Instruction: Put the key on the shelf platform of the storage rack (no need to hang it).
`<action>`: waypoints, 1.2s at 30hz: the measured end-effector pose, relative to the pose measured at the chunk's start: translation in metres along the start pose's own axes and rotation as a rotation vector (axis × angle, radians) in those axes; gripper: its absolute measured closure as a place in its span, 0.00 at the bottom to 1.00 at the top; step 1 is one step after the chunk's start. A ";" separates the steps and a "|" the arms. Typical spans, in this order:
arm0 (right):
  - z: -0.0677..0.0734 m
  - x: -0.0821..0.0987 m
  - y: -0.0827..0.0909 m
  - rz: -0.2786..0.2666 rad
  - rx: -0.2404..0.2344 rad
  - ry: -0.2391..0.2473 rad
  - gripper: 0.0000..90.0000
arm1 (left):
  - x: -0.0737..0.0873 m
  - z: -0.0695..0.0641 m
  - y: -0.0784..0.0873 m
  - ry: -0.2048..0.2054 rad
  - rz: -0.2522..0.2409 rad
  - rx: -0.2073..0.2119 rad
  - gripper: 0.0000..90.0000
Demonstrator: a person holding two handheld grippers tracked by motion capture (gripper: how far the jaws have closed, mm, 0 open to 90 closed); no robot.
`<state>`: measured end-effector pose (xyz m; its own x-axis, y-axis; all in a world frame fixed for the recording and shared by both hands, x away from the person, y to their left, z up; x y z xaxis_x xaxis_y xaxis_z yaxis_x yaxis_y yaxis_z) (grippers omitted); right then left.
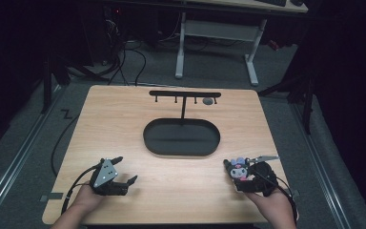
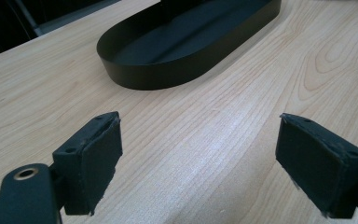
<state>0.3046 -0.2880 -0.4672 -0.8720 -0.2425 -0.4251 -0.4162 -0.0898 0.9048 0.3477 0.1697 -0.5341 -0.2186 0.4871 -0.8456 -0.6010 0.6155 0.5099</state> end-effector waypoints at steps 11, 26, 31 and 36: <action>0.004 0.014 -0.015 0.046 -0.009 -0.017 0.19 | 0.000 0.000 0.000 0.001 -0.001 0.001 0.17; 0.008 0.019 -0.036 0.064 0.028 -0.008 0.32 | 0.000 0.000 0.000 0.001 0.003 0.001 0.17; 0.008 0.018 -0.037 0.049 0.047 0.003 0.47 | 0.000 0.000 0.000 -0.003 0.008 -0.001 0.17; 0.005 0.020 -0.035 0.029 0.049 -0.007 0.53 | 0.000 0.000 -0.001 0.001 0.006 -0.004 0.17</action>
<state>0.3006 -0.2847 -0.5076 -0.8855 -0.2374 -0.3994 -0.4030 -0.0352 0.9145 0.3481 0.1694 -0.5345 -0.2235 0.4901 -0.8425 -0.6027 0.6099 0.5146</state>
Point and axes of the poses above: each handheld gripper's, and its own axes: y roughly backward along the jaws, x roughly out of its underside, z roughly to its left, the point moved 2 cm from there along -y, roughly forward along the jaws, and after that the axes turned 4 degrees about z, right-handed, at the moved point
